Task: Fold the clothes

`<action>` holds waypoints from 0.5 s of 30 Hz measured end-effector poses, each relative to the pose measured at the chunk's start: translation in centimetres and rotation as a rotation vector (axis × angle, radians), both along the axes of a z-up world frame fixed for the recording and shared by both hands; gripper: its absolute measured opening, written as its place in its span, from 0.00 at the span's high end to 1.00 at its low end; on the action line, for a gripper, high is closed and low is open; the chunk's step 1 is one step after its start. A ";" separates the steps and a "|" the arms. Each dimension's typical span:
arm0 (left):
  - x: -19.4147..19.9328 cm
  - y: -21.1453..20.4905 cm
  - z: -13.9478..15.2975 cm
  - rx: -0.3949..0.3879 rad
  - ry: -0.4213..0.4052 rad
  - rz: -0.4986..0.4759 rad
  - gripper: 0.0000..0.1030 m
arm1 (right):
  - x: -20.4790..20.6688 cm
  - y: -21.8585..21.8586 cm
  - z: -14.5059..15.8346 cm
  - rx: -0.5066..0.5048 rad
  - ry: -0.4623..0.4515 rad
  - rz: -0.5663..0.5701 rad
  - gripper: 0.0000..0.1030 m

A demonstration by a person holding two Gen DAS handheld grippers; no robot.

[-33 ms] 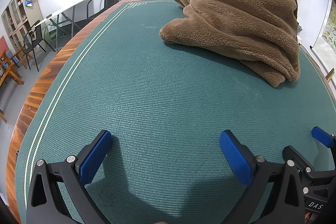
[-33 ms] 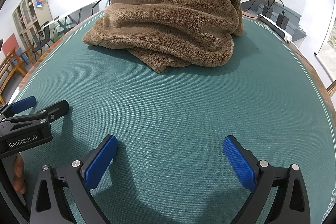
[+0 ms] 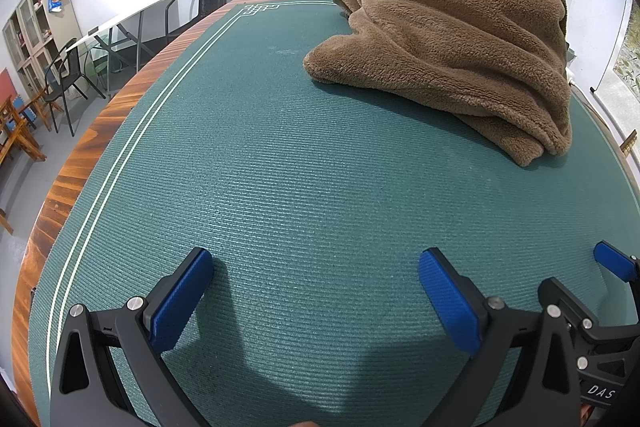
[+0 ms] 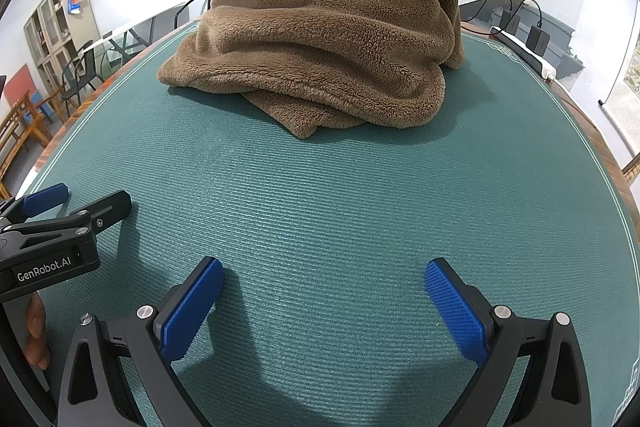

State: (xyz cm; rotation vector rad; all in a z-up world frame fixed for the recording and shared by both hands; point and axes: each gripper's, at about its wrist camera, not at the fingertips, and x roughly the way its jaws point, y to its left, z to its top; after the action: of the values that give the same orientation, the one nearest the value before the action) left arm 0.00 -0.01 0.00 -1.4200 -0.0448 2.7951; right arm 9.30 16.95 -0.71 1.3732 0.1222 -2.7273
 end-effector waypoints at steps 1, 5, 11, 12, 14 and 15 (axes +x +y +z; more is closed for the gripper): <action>0.0 0.0 0.0 0.000 0.000 0.000 0.00 | 0.0 0.0 0.0 0.000 0.000 0.000 0.00; 0.0 0.0 0.0 0.000 0.000 0.000 0.00 | -0.1 -0.1 -0.1 0.000 0.000 0.000 0.00; 0.0 0.0 0.0 0.000 0.000 0.000 0.00 | -0.2 -0.2 -0.2 -0.001 0.000 0.000 0.00; 0.0 0.0 0.0 0.000 0.000 0.000 0.00 | -0.3 -0.2 -0.3 -0.001 0.001 0.000 0.00; 0.0 0.0 0.0 0.000 0.000 0.000 0.00 | -0.4 -0.3 -0.3 -0.001 0.001 -0.001 0.00; 0.0 0.0 0.0 0.000 0.000 0.000 0.00 | -0.4 -0.3 -0.3 -0.001 0.001 -0.001 0.00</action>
State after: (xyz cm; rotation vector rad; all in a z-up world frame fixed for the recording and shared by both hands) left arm 0.00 -0.02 0.01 -1.4198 -0.0448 2.7953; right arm 8.92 16.67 -0.98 1.3723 0.1203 -2.7287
